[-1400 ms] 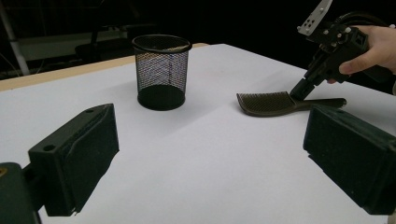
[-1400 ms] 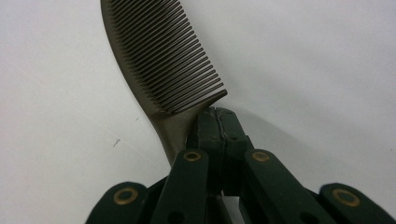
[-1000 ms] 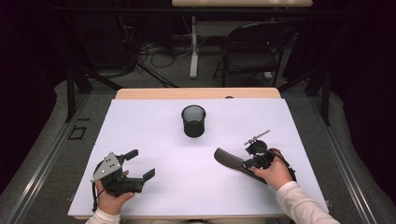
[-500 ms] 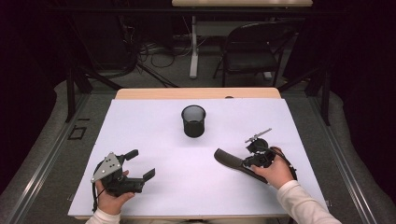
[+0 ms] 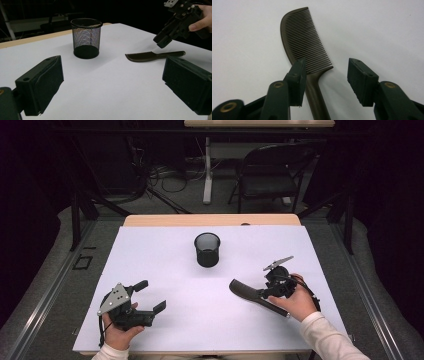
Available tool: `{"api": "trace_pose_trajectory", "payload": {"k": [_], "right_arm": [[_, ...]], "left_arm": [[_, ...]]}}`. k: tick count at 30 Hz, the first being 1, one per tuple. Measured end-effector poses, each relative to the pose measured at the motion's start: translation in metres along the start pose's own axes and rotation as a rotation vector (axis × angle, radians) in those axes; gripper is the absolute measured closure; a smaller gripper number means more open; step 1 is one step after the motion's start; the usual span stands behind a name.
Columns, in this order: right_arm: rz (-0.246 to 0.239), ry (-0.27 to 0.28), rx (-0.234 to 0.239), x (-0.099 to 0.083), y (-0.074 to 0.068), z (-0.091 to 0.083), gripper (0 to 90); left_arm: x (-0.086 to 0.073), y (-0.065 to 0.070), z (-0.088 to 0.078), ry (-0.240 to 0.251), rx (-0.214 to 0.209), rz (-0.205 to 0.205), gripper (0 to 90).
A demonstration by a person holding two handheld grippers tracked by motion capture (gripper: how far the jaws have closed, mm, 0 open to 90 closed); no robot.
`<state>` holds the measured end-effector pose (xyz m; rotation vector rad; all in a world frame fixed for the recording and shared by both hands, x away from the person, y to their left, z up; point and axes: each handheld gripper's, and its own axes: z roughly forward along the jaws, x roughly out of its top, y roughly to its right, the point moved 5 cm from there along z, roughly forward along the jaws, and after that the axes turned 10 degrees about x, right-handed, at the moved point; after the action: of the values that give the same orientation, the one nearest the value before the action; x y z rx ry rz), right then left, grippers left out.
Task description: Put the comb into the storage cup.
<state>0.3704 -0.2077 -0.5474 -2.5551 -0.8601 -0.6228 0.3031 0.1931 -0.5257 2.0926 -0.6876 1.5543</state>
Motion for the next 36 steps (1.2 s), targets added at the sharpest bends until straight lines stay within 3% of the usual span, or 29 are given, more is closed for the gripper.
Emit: {"api": "trace_pose_trajectory", "payload": {"k": [9, 12, 17, 21, 29, 36], "right_arm": [[-0.040, 0.005, -0.011, 0.004, -0.004, -0.005, 41.6], [-0.091, 0.035, -0.014, 0.007, -0.005, -0.008, 39.5], [-0.134, 0.055, -0.015, 0.010, -0.007, -0.010, 38.3], [-0.125, 0.035, -0.006, 0.011, -0.008, -0.012, 36.1], [-0.194, 0.003, 0.025, 0.011, -0.009, -0.011, 22.8], [-0.228, -0.038, 0.019, 0.009, -0.012, -0.007, 15.1]], "left_arm": [[0.000, 0.000, 0.000, 0.002, -0.002, -0.003, 3.3], [0.000, 0.000, 0.000, -0.001, 0.000, -0.002, 3.3], [0.000, 0.000, 0.000, 0.000, 0.001, -0.003, 3.3], [0.000, 0.000, 0.000, 0.000, 0.002, -0.002, 3.3], [0.000, 0.000, 0.001, 0.001, 0.004, -0.004, 3.3], [0.000, 0.000, 0.001, 0.000, 0.001, -0.004, 3.3]]}}
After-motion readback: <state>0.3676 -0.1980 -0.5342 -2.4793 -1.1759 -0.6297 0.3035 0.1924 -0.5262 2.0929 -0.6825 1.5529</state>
